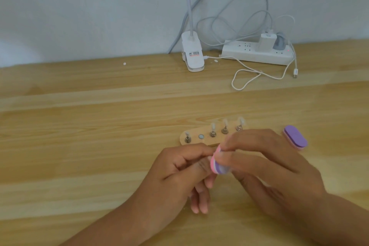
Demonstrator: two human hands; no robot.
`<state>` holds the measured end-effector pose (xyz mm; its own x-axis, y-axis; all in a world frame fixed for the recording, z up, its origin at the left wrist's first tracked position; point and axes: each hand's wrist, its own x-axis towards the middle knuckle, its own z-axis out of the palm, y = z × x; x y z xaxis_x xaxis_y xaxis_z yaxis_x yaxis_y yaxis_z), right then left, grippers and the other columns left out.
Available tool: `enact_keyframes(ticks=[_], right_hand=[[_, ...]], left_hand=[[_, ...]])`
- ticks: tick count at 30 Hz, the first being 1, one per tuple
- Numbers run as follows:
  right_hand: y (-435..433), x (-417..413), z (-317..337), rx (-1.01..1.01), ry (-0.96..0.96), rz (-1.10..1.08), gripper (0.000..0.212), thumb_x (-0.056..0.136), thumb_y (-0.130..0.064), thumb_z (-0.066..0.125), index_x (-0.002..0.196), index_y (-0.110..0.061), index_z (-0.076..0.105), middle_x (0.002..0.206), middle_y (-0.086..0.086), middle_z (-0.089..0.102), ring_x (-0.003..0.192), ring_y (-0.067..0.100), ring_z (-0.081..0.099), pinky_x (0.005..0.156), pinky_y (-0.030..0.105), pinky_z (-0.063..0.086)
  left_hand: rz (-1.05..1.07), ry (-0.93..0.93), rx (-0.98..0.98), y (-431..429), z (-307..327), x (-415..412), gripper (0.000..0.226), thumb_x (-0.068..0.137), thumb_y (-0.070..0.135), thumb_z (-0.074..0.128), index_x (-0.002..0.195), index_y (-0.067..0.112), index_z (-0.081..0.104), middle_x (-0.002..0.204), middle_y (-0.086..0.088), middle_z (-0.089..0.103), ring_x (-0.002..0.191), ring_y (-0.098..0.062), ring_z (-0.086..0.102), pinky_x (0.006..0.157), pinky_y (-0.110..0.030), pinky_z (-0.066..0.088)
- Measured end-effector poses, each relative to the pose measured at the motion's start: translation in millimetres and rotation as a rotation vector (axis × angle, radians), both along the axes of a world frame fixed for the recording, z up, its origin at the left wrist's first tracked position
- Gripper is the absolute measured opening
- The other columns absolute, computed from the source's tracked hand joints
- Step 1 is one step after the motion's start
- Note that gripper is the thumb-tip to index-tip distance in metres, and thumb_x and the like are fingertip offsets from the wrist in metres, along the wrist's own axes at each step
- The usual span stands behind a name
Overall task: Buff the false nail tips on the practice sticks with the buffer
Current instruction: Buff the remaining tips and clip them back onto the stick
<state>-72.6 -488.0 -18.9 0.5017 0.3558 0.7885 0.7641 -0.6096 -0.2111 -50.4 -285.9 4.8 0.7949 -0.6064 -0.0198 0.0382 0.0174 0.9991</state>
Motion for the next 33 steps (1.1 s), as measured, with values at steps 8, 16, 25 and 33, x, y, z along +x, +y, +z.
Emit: enact_keyframes(ticks=[8,16,25,33], right_hand=[[-2.2,-0.8,-4.2,-0.136,-0.043,0.039,0.027,0.098,-0.001,0.06,0.123,-0.01,0.065,0.118,0.007,0.067,0.113,0.025,0.064,0.094,0.034,0.05],[-4.3,-1.2,2.3,-0.157,-0.036,0.048,0.029,0.1,-0.003,0.058,0.127,-0.01,0.066,0.116,0.009,0.069,0.113,0.024,0.063,0.094,0.033,0.05],[-1.2,1.5,3.8,-0.044,0.008,0.042,0.027,0.098,-0.001,0.058,0.121,-0.012,0.067,0.113,0.003,0.065,0.105,0.02,0.064,0.088,0.032,0.05],[-0.9,3.4,0.3,-0.052,-0.005,0.037,0.027,0.095,0.003,0.06,0.119,-0.009,0.065,0.114,0.005,0.064,0.105,0.02,0.063,0.087,0.032,0.05]], left_hand=[[-0.021,-0.002,0.03,-0.3,-0.6,0.7,0.024,0.09,0.025,0.052,0.075,0.011,0.064,0.055,-0.001,0.044,0.039,-0.018,0.05,0.043,-0.026,0.038],[-0.11,0.026,0.026,3.1,1.4,4.9,0.027,0.093,0.02,0.045,0.073,0.011,0.061,0.054,0.0,0.035,0.041,-0.016,0.042,0.044,-0.022,0.039],[-0.163,0.145,-0.046,7.6,1.1,11.4,0.028,0.094,0.021,0.045,0.071,0.016,0.059,0.052,0.004,0.028,0.038,-0.012,0.034,0.043,-0.018,0.036],[-0.166,0.182,-0.061,6.7,3.5,11.6,0.026,0.092,0.022,0.048,0.07,0.013,0.059,0.051,0.003,0.028,0.038,-0.012,0.03,0.042,-0.018,0.035]])
